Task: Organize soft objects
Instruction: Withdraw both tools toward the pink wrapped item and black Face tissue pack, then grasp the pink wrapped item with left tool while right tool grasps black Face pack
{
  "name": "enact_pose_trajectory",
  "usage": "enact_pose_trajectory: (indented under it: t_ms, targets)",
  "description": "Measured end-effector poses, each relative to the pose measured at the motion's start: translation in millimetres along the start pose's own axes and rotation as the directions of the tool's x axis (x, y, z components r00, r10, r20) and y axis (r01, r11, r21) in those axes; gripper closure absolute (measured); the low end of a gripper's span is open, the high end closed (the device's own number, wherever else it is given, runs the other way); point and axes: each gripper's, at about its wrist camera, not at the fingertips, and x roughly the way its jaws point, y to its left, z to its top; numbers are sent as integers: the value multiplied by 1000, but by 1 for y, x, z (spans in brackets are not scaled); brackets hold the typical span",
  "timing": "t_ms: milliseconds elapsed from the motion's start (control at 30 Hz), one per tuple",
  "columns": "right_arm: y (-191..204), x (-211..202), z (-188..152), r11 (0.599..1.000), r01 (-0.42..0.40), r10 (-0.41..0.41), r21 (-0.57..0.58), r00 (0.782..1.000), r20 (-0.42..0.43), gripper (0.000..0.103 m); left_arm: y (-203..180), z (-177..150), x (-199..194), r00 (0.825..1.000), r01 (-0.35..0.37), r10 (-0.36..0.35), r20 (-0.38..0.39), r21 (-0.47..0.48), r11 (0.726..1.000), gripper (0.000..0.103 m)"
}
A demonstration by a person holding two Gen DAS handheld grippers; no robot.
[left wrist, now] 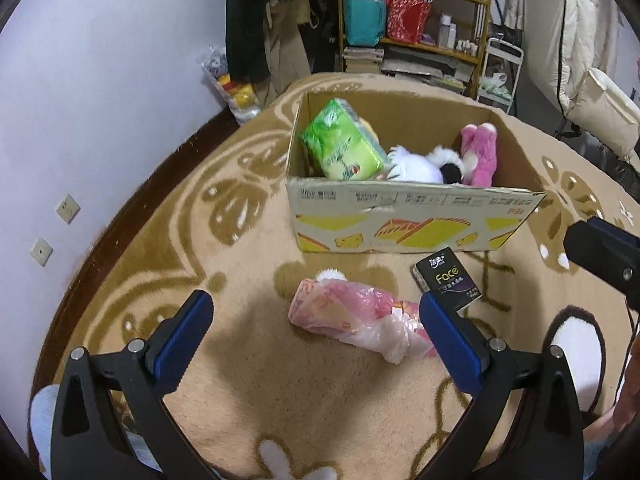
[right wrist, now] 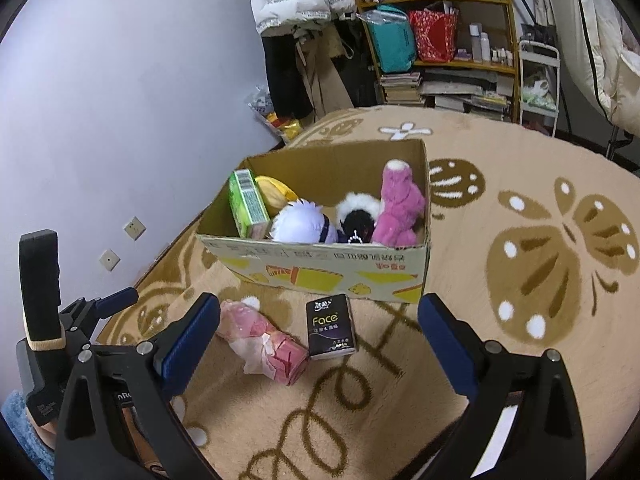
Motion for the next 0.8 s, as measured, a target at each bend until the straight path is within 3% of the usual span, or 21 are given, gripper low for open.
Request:
enact_pose_trajectory:
  t_ms: [267,433,600,800]
  targets:
    - [-12,36,-8,998,42,-39,36,996,-78,0,9,4,35,997,-24,21,-69,-42,999,1]
    - [-17,55,-10,998,37,-31,51,993,-117,0,19,12,53,994,14,-25,-110,-98,995,1]
    - [-17,73,-15,999,43,-37,34,987,-155,0,20,20,60,993,34,-46,-109,-111,993,1]
    - [-12,94,-18,999,41,-38,10,979,-199,0,19,20,81,983,45,-65,-172,-120,992,1]
